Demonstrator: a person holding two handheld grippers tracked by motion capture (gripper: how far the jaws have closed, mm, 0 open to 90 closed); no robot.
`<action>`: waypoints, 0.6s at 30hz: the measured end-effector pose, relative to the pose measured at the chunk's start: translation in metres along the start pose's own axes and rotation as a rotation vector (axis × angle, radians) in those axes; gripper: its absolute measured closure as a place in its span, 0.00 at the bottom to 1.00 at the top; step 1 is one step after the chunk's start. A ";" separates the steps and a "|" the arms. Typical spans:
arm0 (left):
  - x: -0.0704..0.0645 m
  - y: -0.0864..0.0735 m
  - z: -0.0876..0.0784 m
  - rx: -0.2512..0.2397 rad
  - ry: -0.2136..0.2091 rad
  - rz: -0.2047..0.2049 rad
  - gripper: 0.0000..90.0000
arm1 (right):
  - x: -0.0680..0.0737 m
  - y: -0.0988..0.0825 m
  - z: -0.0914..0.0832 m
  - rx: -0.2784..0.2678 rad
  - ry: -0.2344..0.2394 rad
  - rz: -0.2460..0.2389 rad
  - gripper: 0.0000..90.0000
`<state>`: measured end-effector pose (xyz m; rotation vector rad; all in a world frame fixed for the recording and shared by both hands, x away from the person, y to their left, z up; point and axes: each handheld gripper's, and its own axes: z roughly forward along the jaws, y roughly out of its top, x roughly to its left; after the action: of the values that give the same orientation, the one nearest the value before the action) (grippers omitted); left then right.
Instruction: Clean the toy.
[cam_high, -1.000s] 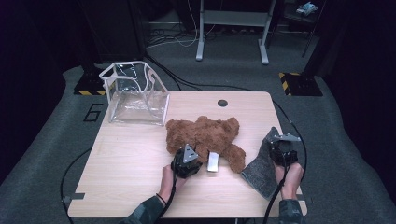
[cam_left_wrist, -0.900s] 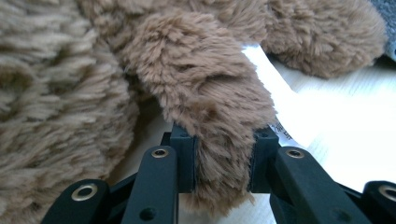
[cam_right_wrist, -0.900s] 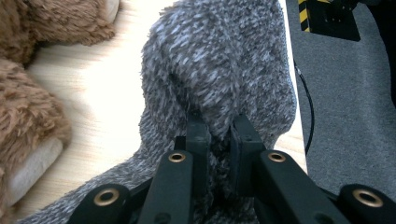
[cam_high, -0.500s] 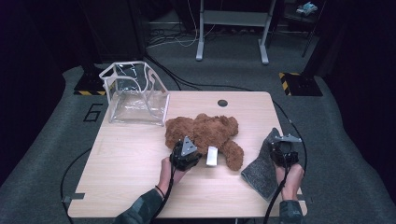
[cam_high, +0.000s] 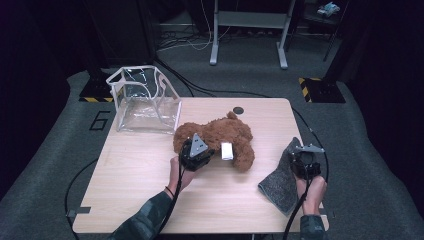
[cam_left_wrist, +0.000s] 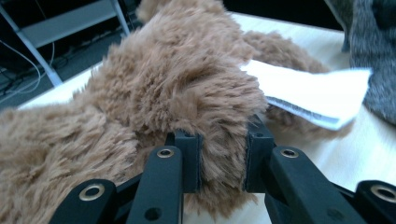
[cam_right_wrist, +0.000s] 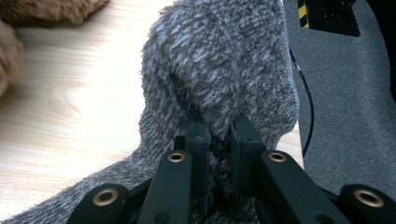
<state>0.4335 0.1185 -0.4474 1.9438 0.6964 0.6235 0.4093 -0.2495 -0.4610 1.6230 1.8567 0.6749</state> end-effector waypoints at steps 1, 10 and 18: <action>0.002 0.003 -0.001 -0.004 -0.006 0.001 0.82 | 0.000 0.000 0.000 0.003 -0.001 0.007 0.89; 0.012 0.030 -0.015 -0.053 -0.026 0.007 0.82 | -0.001 0.001 -0.001 0.002 -0.002 0.002 0.89; 0.010 0.051 -0.032 -0.101 -0.053 0.023 0.83 | -0.001 0.002 -0.002 0.002 -0.004 -0.003 0.89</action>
<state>0.4297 0.1248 -0.3869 1.8705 0.5993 0.6078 0.4094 -0.2507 -0.4581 1.6213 1.8568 0.6686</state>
